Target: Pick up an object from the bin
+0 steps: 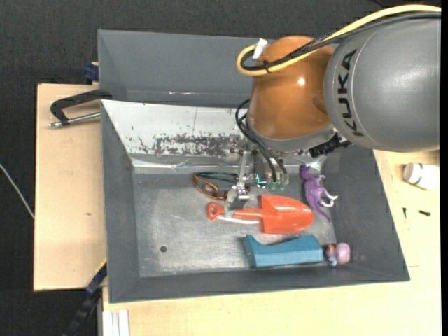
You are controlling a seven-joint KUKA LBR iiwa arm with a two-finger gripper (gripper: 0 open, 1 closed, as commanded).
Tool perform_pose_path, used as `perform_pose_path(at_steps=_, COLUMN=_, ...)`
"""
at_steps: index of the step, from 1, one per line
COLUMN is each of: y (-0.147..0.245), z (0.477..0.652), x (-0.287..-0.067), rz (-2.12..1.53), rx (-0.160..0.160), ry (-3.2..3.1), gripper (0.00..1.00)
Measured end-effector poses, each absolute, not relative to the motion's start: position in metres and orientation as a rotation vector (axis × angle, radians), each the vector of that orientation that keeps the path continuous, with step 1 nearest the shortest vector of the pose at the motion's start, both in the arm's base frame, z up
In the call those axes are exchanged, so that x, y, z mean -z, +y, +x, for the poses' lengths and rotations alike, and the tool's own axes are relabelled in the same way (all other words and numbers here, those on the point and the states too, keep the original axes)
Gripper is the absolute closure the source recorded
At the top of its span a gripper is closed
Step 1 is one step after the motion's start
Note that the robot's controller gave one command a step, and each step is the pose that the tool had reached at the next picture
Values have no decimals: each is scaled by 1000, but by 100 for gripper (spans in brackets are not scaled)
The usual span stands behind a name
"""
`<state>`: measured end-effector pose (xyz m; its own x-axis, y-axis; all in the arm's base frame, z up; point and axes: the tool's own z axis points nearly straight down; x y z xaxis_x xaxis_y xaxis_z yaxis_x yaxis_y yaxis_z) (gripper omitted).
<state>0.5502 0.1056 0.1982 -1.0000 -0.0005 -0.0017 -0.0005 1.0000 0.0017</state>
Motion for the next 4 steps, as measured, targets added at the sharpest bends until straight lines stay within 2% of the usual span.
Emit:
perform_pose_path(at_steps=1, y=94, z=547, x=-153, rz=-117, rx=-3, ry=3133, gripper=0)
perform_pose_path(at_steps=2, y=61, z=570, x=-95, rz=-225, rx=-2, ry=3127, gripper=0)
perform_pose_path(at_steps=3, y=48, z=570, x=-76, rz=-219, rx=-2, ry=3121, gripper=0)
perform_pose_path(at_steps=4, y=58, z=585, x=-76, rz=-263, rx=-3, ry=3126, gripper=100)
